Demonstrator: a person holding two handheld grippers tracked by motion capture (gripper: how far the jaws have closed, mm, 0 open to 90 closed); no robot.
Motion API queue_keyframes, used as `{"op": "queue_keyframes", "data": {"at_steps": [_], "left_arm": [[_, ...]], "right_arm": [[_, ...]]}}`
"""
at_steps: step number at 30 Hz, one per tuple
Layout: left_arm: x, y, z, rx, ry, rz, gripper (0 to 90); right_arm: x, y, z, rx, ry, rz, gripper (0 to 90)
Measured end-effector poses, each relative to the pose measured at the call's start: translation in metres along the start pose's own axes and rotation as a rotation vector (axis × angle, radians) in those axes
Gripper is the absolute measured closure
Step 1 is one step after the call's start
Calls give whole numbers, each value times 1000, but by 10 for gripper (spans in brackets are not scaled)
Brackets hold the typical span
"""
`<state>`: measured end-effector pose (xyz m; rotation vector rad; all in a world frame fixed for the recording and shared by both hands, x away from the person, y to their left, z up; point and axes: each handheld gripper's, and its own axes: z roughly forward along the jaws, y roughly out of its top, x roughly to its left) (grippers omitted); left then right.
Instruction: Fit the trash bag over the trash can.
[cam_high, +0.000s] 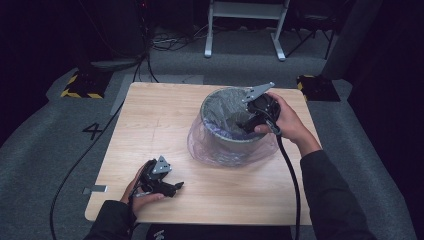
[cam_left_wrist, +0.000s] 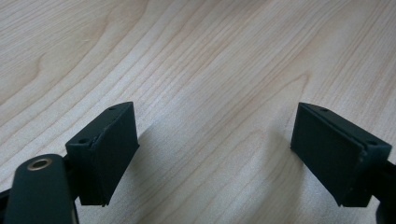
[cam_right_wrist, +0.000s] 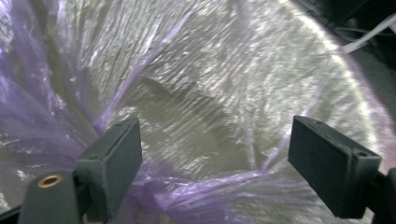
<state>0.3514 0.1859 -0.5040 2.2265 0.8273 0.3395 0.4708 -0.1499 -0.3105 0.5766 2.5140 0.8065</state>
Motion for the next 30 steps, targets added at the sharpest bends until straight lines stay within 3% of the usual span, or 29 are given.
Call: {"op": "queue_keyframes", "data": {"at_steps": [6,18,24,30], "left_arm": [[0,0,0,0,0,0,142],[0,0,0,0,0,0,142],[0,0,0,0,0,0,142],[0,0,0,0,0,-1,142]], "right_arm": [[1,-7,-15,-86,-1,33,178],[4,-28,-33,-104,-25,32,175],[4,-42,-49,-135,-19,62,169],[8,-48,-58,-141,-14,58,169]]}}
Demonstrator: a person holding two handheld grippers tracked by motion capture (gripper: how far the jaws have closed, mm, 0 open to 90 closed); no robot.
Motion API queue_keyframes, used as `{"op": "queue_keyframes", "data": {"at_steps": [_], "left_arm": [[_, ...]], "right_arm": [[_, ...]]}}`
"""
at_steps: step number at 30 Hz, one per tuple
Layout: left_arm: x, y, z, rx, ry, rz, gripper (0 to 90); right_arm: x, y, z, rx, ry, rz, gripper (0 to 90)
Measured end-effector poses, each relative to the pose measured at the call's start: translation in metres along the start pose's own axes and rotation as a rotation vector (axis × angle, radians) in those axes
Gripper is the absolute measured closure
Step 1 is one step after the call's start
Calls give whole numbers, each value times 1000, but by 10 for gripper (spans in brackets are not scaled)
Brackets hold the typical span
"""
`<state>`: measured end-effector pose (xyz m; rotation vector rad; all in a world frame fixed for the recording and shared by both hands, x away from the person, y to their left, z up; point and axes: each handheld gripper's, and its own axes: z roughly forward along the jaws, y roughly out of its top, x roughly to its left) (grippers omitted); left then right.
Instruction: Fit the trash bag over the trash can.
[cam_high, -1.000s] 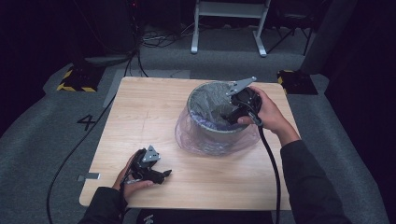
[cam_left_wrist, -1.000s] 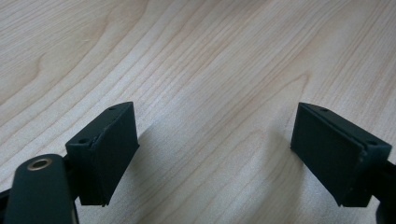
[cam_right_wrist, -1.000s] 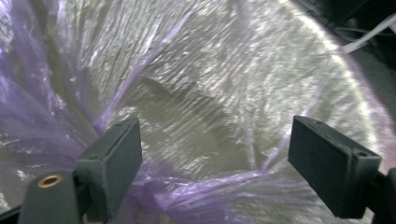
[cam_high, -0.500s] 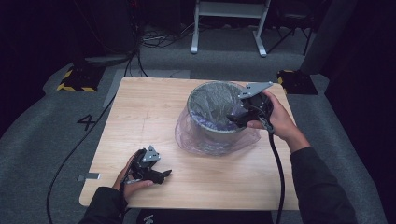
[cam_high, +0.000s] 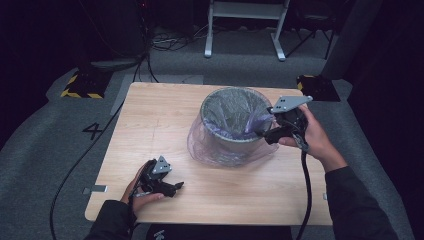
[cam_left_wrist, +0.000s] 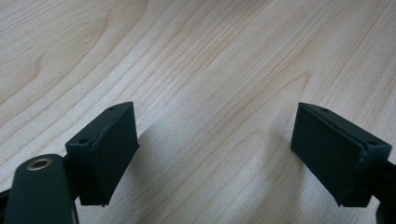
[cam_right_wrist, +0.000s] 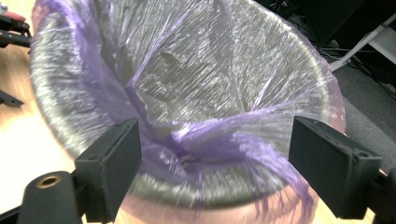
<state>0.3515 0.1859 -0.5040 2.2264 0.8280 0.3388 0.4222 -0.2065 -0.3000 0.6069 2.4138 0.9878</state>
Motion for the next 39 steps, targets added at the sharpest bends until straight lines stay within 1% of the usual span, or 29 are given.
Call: {"op": "queue_keyframes", "data": {"at_steps": [2,4,7,8,9,13,15,20,23,26,27,29,30,33,34,35,36,37,39], "left_arm": [[0,0,0,-3,1,-2,142],[0,0,0,-3,1,-2,141],[0,0,0,-3,1,-2,141],[0,0,0,-3,1,-2,141],[0,0,0,-3,1,-2,141],[0,0,0,-3,1,-2,141],[0,0,0,-2,2,-2,142],[0,0,0,-2,2,-2,141],[0,0,0,-3,2,-3,141],[0,0,0,-3,2,-2,141],[0,0,0,-3,2,-2,141],[0,0,0,-3,1,-3,141],[0,0,0,-3,1,-3,141],[0,0,0,-1,1,-3,141],[0,0,0,-1,0,-2,141],[0,0,0,-1,0,-2,141],[0,0,0,-1,0,2,141],[0,0,0,-1,0,2,141],[0,0,0,-1,0,2,141]], "right_arm": [[1,-1,-5,-15,5,1,166],[5,-4,-10,-8,-2,-23,165],[6,-8,-12,-13,1,-23,165],[9,-10,-13,-6,-4,-36,164],[9,-10,-13,-6,-4,-36,164],[14,-13,-18,-16,2,-55,164],[17,-16,-21,-17,2,-74,165],[25,-25,-25,-11,-14,-101,164],[29,-33,-27,-5,-14,-104,164],[29,-41,-26,3,-22,-95,164],[29,-48,-25,17,-32,-96,164],[29,-51,-24,22,-35,-97,164],[30,-57,-23,30,-41,-98,164],[31,-67,-22,37,-42,-87,164],[31,-71,-22,38,-35,-82,164],[31,-71,-22,38,-35,-82,164],[32,-79,-20,47,-33,-76,164],[32,-83,-19,54,-41,-74,164],[33,-92,-17,64,-37,-67,165]]}}
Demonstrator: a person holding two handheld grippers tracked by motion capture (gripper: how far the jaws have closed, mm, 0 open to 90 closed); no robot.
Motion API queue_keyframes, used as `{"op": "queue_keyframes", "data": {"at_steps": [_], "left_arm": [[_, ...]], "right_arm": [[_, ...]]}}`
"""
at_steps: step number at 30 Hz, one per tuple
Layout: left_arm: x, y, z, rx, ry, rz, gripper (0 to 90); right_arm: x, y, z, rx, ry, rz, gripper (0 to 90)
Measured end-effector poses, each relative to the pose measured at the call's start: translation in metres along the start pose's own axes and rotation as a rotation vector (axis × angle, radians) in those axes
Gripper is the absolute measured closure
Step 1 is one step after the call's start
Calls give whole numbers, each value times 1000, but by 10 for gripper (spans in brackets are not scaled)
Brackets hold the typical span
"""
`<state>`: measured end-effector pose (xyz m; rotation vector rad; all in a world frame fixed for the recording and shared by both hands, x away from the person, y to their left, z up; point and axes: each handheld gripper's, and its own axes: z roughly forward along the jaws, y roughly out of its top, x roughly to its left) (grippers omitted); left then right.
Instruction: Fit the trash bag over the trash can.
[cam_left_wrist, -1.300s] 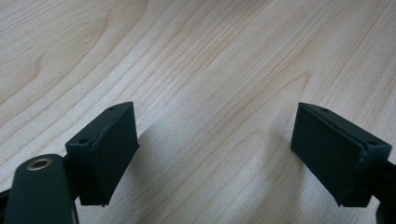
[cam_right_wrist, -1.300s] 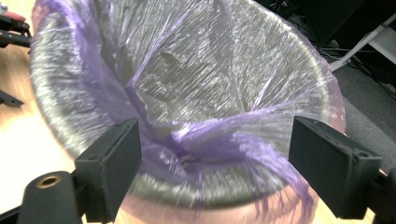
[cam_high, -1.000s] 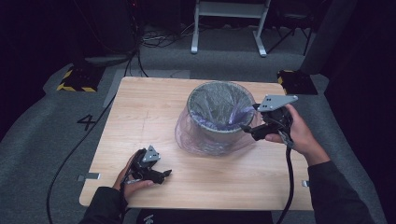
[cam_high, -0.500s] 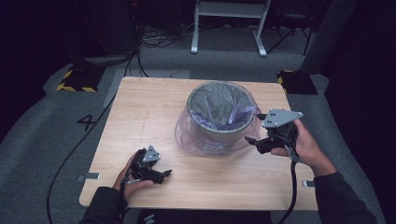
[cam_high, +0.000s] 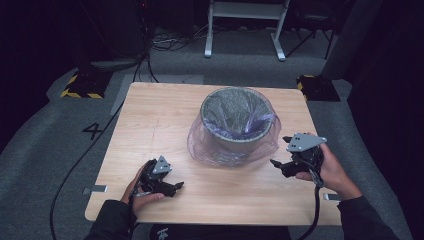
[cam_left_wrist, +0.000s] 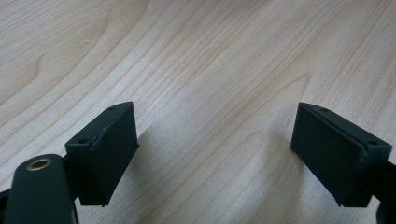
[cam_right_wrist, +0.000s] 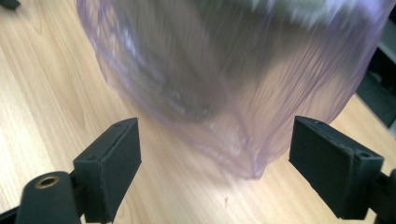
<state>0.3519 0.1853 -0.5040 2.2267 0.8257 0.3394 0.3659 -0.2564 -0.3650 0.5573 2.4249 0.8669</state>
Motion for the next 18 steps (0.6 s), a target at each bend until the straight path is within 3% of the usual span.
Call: {"op": "queue_keyframes", "data": {"at_steps": [5,10,18], "left_arm": [[0,0,0,0,0,0,141],[0,0,0,0,0,0,141],[0,0,0,0,3,-1,142]], "right_arm": [[3,-18,6,24,13,18,164],[9,-47,23,102,-15,23,165],[15,-81,36,158,-21,69,165]]}}
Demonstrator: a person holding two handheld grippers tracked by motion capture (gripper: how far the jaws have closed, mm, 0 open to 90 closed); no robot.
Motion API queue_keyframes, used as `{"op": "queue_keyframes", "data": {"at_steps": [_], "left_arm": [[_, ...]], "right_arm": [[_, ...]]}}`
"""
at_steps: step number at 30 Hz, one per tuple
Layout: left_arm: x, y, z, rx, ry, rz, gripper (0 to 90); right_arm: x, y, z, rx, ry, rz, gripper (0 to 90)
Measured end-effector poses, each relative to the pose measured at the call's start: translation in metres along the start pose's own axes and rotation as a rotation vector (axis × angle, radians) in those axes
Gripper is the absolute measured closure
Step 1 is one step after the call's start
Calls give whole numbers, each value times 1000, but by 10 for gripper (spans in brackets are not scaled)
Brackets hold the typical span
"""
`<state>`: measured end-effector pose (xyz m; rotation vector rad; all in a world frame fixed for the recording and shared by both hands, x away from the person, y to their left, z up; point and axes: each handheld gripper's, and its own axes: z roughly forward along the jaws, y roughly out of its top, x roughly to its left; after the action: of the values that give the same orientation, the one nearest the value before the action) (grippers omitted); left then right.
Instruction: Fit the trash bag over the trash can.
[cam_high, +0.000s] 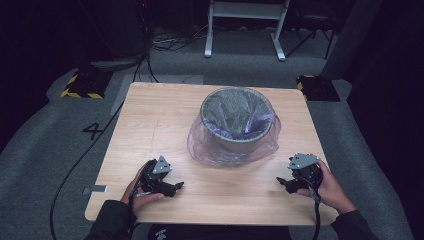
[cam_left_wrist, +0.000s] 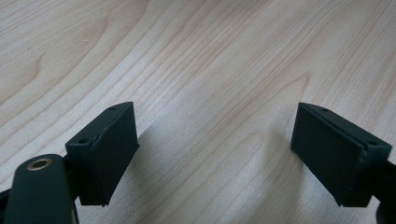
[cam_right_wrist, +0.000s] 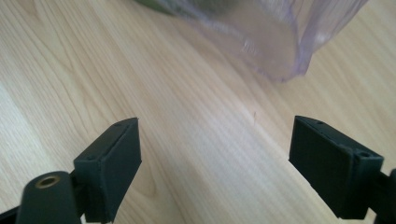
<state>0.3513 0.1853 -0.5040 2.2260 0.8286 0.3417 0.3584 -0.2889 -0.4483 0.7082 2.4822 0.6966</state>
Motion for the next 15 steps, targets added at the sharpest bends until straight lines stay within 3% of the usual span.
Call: {"op": "queue_keyframes", "data": {"at_steps": [6,12,15], "left_arm": [[0,0,0,-1,-1,-1,142],[0,0,0,0,-1,0,142],[0,0,0,0,-1,-1,142]], "right_arm": [[2,-15,7,15,1,19,165],[2,-31,11,4,9,67,165],[0,-42,13,-19,46,122,166]]}}
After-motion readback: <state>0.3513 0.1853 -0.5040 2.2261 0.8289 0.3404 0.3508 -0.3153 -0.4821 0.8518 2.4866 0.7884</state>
